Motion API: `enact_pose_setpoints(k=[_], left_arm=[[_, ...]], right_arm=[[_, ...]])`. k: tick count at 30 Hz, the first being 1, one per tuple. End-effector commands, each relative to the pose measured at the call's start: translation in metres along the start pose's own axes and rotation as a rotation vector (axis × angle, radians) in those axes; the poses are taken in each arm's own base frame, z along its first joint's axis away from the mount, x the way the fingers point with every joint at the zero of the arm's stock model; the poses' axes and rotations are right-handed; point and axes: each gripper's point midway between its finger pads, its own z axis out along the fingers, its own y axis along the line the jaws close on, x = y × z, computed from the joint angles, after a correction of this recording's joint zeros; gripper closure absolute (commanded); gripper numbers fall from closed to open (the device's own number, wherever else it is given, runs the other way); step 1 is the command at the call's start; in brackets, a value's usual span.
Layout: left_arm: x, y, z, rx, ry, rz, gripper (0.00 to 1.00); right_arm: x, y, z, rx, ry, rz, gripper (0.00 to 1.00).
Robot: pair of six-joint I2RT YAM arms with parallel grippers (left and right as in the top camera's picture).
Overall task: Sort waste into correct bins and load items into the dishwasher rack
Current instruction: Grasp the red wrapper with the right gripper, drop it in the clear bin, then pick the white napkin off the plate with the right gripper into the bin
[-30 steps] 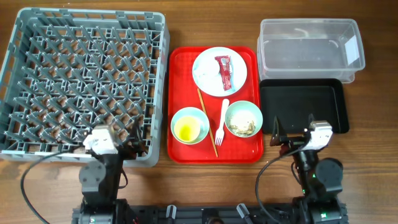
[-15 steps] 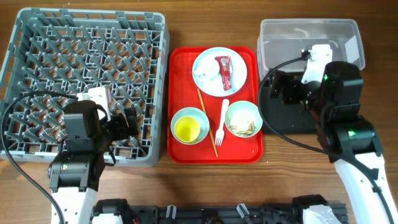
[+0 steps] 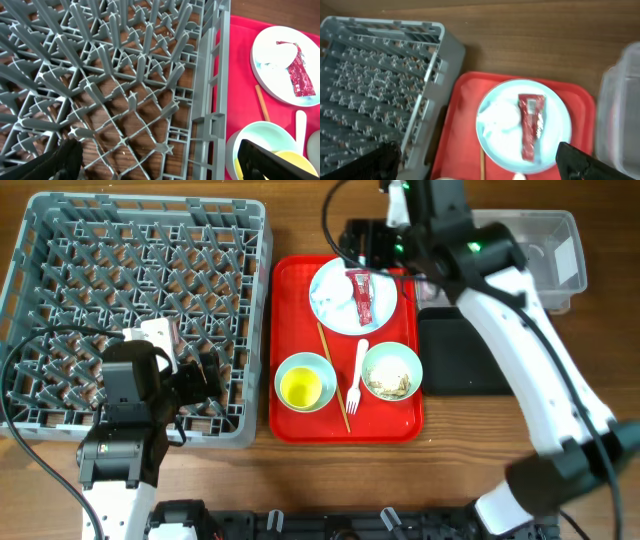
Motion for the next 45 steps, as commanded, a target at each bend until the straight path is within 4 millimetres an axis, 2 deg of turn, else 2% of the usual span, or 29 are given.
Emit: enact_pose_setpoints(k=[1, 2, 5, 8, 11, 14, 16, 20, 21, 23, 25, 26, 27, 28, 30, 31, 33, 34, 35, 36, 37, 38, 41, 43, 45], left_arm=[[-0.008, -0.001, -0.004, 0.009, -0.020, -0.011, 0.00], [-0.008, -0.001, -0.004, 0.009, -0.020, -0.011, 0.00], [-0.008, -0.001, -0.004, 0.010, -0.019, -0.011, 0.00], [-0.007, -0.001, -0.004, 0.009, -0.019, -0.011, 0.00], [-0.007, -0.001, -0.004, 0.009, -0.019, -0.011, 0.00], [-0.008, -0.001, -0.004, 0.010, -0.019, -0.011, 0.00], [-0.007, -0.001, -0.004, 0.010, -0.019, -0.011, 0.00], [-0.007, -0.001, -0.004, 0.010, -0.019, -0.011, 0.00], [-0.007, -0.001, -0.004, 0.010, -0.019, -0.011, 0.00], [-0.007, -0.001, -0.004, 0.010, -0.019, -0.011, 0.00], [-0.007, -0.001, -0.004, 0.010, -0.019, -0.011, 0.00], [-0.007, -0.001, -0.004, 0.009, -0.019, -0.011, 0.00], [-0.007, -0.001, -0.004, 0.009, -0.018, -0.011, 0.00], [-0.007, -0.001, -0.004, 0.009, -0.019, -0.011, 0.00], [-0.008, -0.001, -0.004, 0.009, -0.019, -0.011, 0.00], [-0.008, -0.001, -0.004, 0.009, -0.019, -0.011, 0.00], [-0.007, -0.001, -0.004, 0.009, -0.019, -0.011, 0.00], [-0.008, -0.001, -0.004, 0.010, -0.019, -0.011, 0.00], [-0.007, -0.001, -0.004, 0.010, -0.019, -0.011, 0.00], [-0.007, -0.001, -0.004, 0.010, -0.019, -0.011, 0.00], [-0.007, -0.001, -0.004, 0.010, -0.019, -0.011, 0.00], [-0.007, -0.001, -0.004, 0.010, -0.019, -0.011, 0.00], [-0.007, -0.001, -0.004, 0.010, -0.019, -0.011, 0.00], [-0.007, -0.001, -0.004, 0.009, -0.016, -0.011, 0.00], [-0.007, -0.001, -0.004, 0.009, -0.016, -0.011, 0.00]], right_arm=[[0.008, 0.001, 0.059, 0.021, 0.057, 0.007, 0.00], [0.021, -0.003, 0.088, 0.043, 0.098, 0.016, 0.00], [0.062, -0.022, 0.144, 0.132, 0.210, 0.114, 0.02], [0.095, -0.031, 0.184, 0.175, 0.282, 0.134, 0.14], [0.114, -0.040, 0.201, 0.225, 0.314, 0.202, 0.21], [0.124, -0.047, 0.207, 0.257, 0.324, 0.240, 0.28], [0.129, -0.050, 0.208, 0.267, 0.336, 0.254, 0.46], [0.138, -0.052, 0.203, 0.288, 0.373, 0.261, 0.92], [0.138, -0.053, 0.198, 0.294, 0.384, 0.262, 0.96], [0.123, -0.050, 0.184, 0.277, 0.358, 0.238, 0.96], [0.075, -0.045, 0.141, 0.245, 0.238, 0.203, 0.96], [0.050, -0.049, 0.113, 0.244, 0.170, 0.206, 0.96], [0.034, -0.056, 0.092, 0.250, 0.122, 0.218, 0.96], [0.016, -0.067, 0.066, 0.255, 0.066, 0.235, 0.96], [-0.006, -0.098, 0.026, 0.291, -0.003, 0.288, 0.95], [-0.009, -0.122, 0.011, 0.332, -0.018, 0.326, 0.95], [-0.001, -0.165, 0.000, 0.400, 0.008, 0.399, 0.92], [0.002, -0.184, -0.005, 0.427, 0.011, 0.432, 0.81], [-0.002, -0.198, -0.009, 0.440, -0.009, 0.457, 0.36], [-0.004, -0.200, -0.010, 0.441, -0.018, 0.457, 0.19], [-0.004, -0.200, -0.010, 0.441, -0.015, 0.442, 0.04], [-0.004, -0.199, -0.009, 0.432, -0.006, 0.412, 0.00], [0.002, -0.144, 0.007, 0.210, 0.081, 0.258, 0.00], [0.020, -0.100, 0.020, 0.135, 0.155, 0.091, 0.00], [0.039, -0.077, 0.034, 0.153, 0.203, 0.037, 0.03]])
